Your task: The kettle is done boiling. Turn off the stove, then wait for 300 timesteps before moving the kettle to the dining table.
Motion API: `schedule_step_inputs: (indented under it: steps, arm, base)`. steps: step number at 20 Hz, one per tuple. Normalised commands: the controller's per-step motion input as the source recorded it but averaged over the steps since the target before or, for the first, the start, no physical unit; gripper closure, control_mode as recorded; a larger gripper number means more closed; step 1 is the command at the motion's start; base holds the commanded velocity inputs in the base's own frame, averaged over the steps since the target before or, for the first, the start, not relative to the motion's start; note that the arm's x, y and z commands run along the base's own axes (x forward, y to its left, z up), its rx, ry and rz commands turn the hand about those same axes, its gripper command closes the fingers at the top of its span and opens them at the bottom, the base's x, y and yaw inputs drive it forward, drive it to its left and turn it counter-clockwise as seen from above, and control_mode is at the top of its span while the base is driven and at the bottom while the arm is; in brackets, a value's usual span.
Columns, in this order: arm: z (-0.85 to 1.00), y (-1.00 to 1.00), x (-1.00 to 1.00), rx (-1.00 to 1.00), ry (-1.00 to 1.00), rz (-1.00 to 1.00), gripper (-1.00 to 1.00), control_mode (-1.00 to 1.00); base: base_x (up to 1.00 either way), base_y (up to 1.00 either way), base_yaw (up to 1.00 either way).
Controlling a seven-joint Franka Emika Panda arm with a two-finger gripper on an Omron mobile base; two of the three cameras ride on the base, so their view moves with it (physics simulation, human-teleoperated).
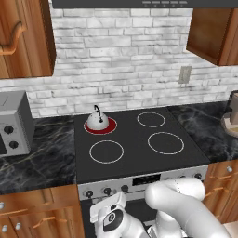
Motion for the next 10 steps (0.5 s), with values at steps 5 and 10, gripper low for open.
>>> schedule_step_inputs:
  steps: [5, 10]
  arm:
    - [-0.01, 0.0, 0.08, 0.0, 0.0, 0.0, -1.0, -1.0]
    - [-0.05, 0.0, 0.09, 0.0, 0.0, 0.0, -1.0, -1.0]
  base:
    - [0.0, 0.0, 0.0]
    - [0.0, 0.0, 0.0]
